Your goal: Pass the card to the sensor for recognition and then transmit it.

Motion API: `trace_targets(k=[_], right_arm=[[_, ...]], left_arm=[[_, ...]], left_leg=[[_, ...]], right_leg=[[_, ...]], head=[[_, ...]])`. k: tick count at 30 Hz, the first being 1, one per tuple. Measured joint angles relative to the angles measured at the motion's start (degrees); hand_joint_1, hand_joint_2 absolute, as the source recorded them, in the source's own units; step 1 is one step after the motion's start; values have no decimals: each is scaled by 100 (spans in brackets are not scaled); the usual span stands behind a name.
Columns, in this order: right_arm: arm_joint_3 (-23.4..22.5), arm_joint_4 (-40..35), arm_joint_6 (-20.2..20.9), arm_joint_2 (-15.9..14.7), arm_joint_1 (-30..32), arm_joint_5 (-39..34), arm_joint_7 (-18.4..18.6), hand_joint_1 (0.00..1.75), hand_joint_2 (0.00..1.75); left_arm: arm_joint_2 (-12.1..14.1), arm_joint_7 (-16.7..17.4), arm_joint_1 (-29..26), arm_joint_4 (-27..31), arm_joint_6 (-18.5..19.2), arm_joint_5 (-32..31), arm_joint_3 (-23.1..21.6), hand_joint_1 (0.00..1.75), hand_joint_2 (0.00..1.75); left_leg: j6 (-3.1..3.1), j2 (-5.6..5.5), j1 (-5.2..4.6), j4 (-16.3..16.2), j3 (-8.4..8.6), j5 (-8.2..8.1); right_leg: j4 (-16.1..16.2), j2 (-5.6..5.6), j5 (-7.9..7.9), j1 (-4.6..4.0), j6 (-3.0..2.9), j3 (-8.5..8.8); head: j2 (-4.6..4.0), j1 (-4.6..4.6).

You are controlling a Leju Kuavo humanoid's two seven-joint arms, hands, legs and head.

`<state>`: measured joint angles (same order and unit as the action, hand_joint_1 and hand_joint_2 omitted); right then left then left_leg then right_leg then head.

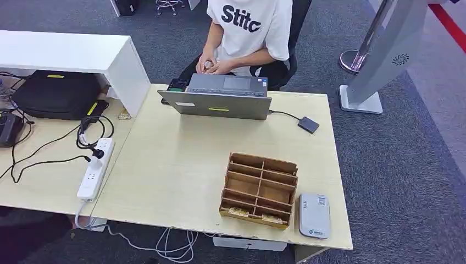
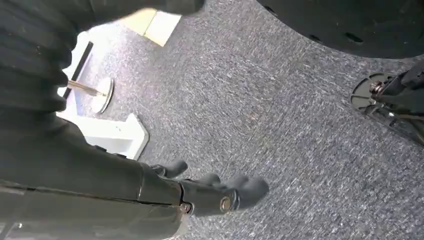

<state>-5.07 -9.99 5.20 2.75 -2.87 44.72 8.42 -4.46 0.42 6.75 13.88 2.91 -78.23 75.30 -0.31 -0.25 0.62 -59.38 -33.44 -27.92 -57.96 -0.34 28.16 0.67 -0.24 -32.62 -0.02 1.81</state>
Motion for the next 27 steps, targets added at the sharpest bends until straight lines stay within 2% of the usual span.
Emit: trace_targets(k=[1,2,5,6,7,8,9,12,13,14,15,16,17,20,21,22,23,24,26,27], right_arm=[[0,0,-9,0,0,13,0,70,175],[0,0,-4,0,0,13,0,0,175],[-4,0,22,2,-1,13,0,0,175],[-4,0,13,0,0,13,0,93,175],[-4,0,2,2,0,31,0,93,175],[-4,0,11,2,0,31,0,126,175],[-7,0,26,2,0,28,0,0,175],[-15,0,39,2,0,28,0,0,175],[-20,0,35,0,0,31,0,0,175],[-28,0,9,2,0,37,0,24,175],[-39,0,11,2,0,42,0,63,175],[-52,0,29,2,0,42,0,7,175],[-61,0,31,2,0,42,0,0,175],[-90,0,22,2,0,55,0,0,175],[-92,0,-4,2,0,74,7,145,175],[-96,0,-24,2,0,92,18,147,175],[-98,0,-11,2,0,92,17,136,175],[-101,0,18,2,0,92,17,0,175],[-105,0,31,2,0,96,4,0,175],[-105,0,37,2,0,98,2,0,175]], left_arm=[[-2,0,0,0,-2,0,0,9,175],[-2,0,0,0,-7,0,2,0,175],[0,0,0,0,-7,0,2,0,175],[0,0,0,0,-7,0,2,0,175],[0,0,0,0,-9,0,2,0,175],[0,0,0,0,-9,0,2,26,175],[0,0,0,0,-7,0,2,5,175],[0,0,0,0,-4,0,2,0,175],[0,2,0,0,0,0,2,77,175],[0,2,0,0,0,-2,2,162,175],[-2,0,0,0,0,-2,2,150,175],[-2,0,0,0,7,-2,2,63,175],[-2,0,0,0,24,-2,2,0,175],[-2,0,0,-2,35,-4,2,0,175],[-2,0,0,-2,24,-4,2,148,175],[-2,2,0,-2,7,-4,2,141,175],[-2,2,0,-2,4,-4,2,140,175],[-2,2,0,-2,11,-4,2,0,175],[-2,2,0,-2,37,-9,2,0,175],[-2,2,0,-2,39,-11,2,155,175]], left_leg=[[0,0,0,0,0,0],[0,0,0,0,0,0],[0,0,0,0,0,0],[0,0,0,0,0,0],[0,0,0,0,0,0],[0,0,0,0,0,0],[0,0,0,0,0,0],[0,0,0,0,0,0],[0,0,0,0,0,0],[0,0,0,0,0,0],[0,0,0,0,0,0],[0,0,0,0,0,0],[0,0,0,0,0,0],[0,0,0,0,0,0],[0,0,0,0,0,0],[0,0,0,0,0,0],[0,0,0,0,0,0],[0,0,0,0,0,0],[0,0,0,0,0,0],[0,0,0,0,0,0]], right_leg=[[0,0,0,0,0,0],[0,0,0,0,0,0],[0,0,0,0,0,0],[0,0,0,0,0,0],[0,0,0,0,0,0],[0,0,0,0,0,0],[0,0,0,0,0,0],[0,0,0,0,0,0],[0,0,0,0,0,0],[0,0,0,0,0,0],[0,0,0,0,0,0],[0,0,0,0,0,0],[0,0,0,0,0,0],[0,0,0,0,0,0],[0,0,0,0,0,0],[0,0,0,0,0,0],[0,0,0,0,0,0],[0,0,0,0,0,0],[0,0,0,0,0,0],[0,0,0,0,0,0]], head=[[0,0],[0,0],[0,0],[0,0],[0,0],[0,0],[0,0],[0,0],[0,0],[0,0],[0,0],[0,0],[0,0],[0,0],[0,0],[0,0],[0,0],[0,0],[0,0],[0,0]])
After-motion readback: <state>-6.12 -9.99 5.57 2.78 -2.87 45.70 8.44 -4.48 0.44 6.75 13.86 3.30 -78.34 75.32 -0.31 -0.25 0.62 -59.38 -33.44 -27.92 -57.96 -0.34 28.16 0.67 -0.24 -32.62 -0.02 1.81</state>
